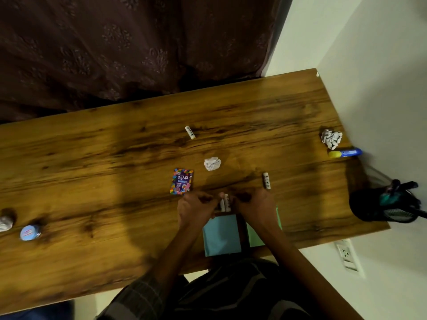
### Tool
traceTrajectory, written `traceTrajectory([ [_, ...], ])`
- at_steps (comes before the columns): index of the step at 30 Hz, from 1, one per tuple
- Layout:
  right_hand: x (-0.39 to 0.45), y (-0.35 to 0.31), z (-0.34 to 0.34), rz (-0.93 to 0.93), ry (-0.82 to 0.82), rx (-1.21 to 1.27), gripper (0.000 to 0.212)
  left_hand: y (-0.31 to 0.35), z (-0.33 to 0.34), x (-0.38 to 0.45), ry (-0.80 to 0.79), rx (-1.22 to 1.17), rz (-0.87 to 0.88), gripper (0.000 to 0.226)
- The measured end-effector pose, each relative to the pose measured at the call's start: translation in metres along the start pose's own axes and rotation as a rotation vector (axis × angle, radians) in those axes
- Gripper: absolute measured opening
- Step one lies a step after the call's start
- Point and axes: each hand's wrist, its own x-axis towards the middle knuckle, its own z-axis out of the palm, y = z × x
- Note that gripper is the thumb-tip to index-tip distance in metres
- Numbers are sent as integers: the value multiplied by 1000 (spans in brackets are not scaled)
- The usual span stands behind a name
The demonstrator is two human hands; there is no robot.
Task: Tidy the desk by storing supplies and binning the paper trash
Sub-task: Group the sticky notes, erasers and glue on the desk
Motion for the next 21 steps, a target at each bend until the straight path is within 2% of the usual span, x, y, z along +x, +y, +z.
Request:
traceTrajectory([
  [2, -2, -1, -10, 11, 32, 24, 14, -2, -5, -2, 1, -22, 8, 26],
  [5, -2, 3, -26, 42, 71, 29, 7, -10, -13, -5, 4, -62, -10, 29],
  [13, 5, 20, -68, 82, 228, -40, 22, -34, -18, -15, -29, -184, -89, 18],
  [17, 11, 26, -76, 89, 262, -52, 27, -21, -36, -1, 82, -133, -23, 19],
  [21, 14, 20, -77, 91, 249, -56, 28, 11, -63, 48, 203, -143, 25, 16],
])
